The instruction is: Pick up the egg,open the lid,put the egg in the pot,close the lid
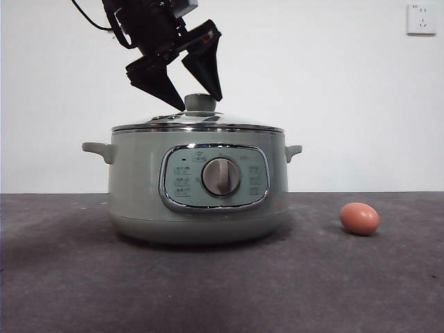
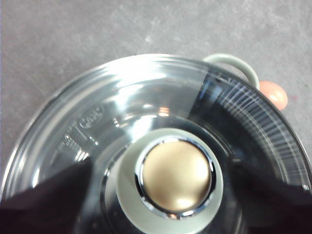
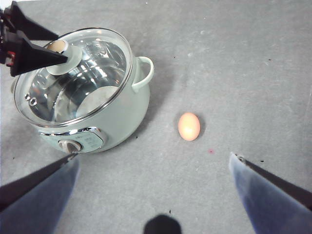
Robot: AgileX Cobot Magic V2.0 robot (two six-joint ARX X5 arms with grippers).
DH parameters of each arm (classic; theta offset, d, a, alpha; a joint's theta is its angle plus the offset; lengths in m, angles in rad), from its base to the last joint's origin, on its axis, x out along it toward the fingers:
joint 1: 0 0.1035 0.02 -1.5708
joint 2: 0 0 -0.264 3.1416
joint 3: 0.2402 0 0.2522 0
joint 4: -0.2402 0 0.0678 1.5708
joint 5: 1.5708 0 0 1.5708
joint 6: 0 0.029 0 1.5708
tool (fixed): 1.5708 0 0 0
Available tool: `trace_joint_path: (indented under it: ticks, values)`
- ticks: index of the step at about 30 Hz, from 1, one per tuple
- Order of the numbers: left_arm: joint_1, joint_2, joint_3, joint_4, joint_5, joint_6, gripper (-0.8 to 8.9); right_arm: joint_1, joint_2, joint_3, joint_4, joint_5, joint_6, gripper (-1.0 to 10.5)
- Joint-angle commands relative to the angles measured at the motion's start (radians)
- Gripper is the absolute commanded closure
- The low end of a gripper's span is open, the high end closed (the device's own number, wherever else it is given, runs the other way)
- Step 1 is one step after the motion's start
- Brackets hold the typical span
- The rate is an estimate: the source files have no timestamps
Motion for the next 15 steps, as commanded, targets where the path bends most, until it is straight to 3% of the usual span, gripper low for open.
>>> trace_joint_path:
  ticks: [1, 6, 12, 15]
  values:
    - [-0.010, 0.011, 0.003, -0.004, 0.004, 0.000, 5.10, 0.000, 0.000, 0.002, 0.006, 0.000, -0.007, 3.1]
    - [-0.015, 0.011, 0.003, -0.004, 0.007, -0.001, 5.11, 0.000, 0.000, 0.002, 0.010, 0.000, -0.006, 3.2]
    - [-0.018, 0.011, 0.003, -0.016, 0.008, -0.031, 5.92, 0.000, 0.000, 0.002, 0.011, 0.000, -0.006, 3.2]
    - [-0.018, 0.011, 0.003, -0.044, 0.008, -0.031, 7.28, 0.000, 0.000, 0.002, 0.011, 0.000, -0.006, 3.2]
